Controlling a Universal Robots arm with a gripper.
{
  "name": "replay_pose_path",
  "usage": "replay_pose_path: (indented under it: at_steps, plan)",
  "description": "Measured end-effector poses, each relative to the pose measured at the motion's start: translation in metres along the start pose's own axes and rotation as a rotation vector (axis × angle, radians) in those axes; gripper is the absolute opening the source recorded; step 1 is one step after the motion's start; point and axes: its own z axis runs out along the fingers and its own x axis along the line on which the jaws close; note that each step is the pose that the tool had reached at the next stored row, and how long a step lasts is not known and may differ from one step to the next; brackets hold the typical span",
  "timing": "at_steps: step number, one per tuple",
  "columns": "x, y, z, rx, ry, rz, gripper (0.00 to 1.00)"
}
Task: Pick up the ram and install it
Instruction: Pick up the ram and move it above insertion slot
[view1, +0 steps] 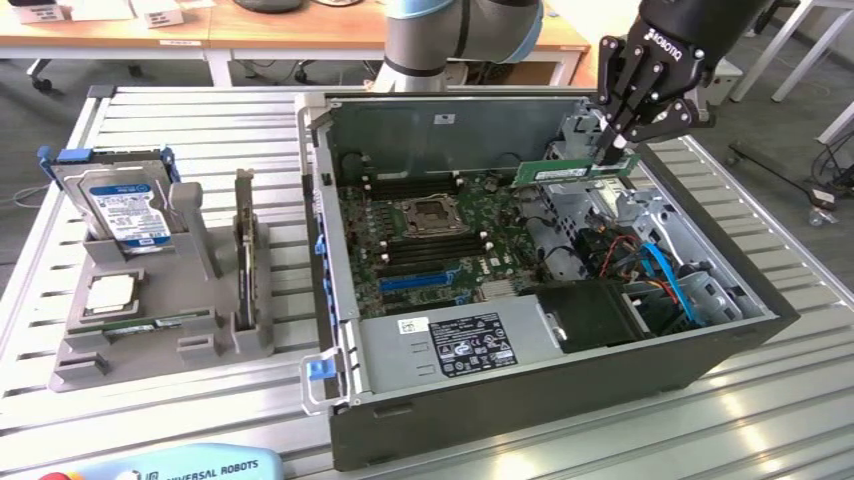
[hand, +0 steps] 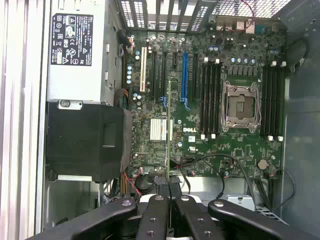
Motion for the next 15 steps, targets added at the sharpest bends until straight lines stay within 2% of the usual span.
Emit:
replay_pose_path:
  at_steps: [12,15]
  plan:
    - [0.0,0.0,0.0,0.0,0.0,0.0,0.11]
    - [-0.0001,0.003,0.0002,0.0001,0.0,0.0,0.11]
